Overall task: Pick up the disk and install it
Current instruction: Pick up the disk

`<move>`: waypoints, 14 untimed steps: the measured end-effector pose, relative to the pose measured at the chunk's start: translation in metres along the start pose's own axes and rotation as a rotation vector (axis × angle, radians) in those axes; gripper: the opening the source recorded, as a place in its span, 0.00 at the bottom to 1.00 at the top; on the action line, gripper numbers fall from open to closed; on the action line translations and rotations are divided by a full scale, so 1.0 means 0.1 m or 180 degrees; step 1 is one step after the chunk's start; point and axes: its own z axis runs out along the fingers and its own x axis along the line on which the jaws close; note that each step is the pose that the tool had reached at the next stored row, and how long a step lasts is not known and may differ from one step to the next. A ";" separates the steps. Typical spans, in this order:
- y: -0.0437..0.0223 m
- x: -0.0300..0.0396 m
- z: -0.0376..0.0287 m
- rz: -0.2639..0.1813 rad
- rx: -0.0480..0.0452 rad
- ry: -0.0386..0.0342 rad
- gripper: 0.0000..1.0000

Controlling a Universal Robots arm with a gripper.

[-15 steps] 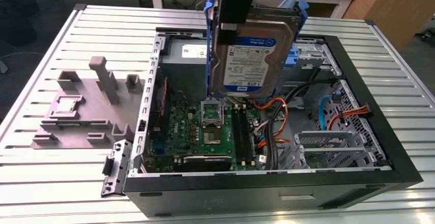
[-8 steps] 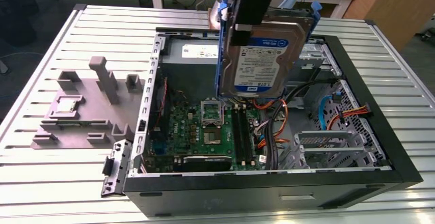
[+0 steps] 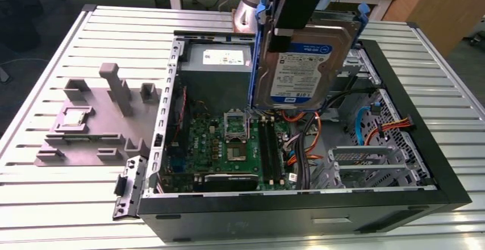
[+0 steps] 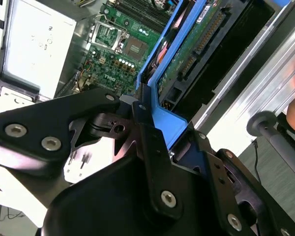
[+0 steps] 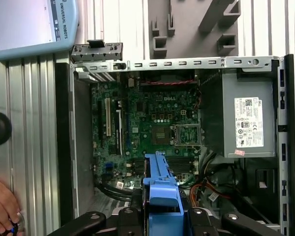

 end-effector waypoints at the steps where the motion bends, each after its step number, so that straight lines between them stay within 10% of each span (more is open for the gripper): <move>1: -0.004 0.008 0.001 0.0000 0.0000 0.0000 0.37; 14: -0.051 0.188 0.020 0.0000 0.0000 0.0001 0.37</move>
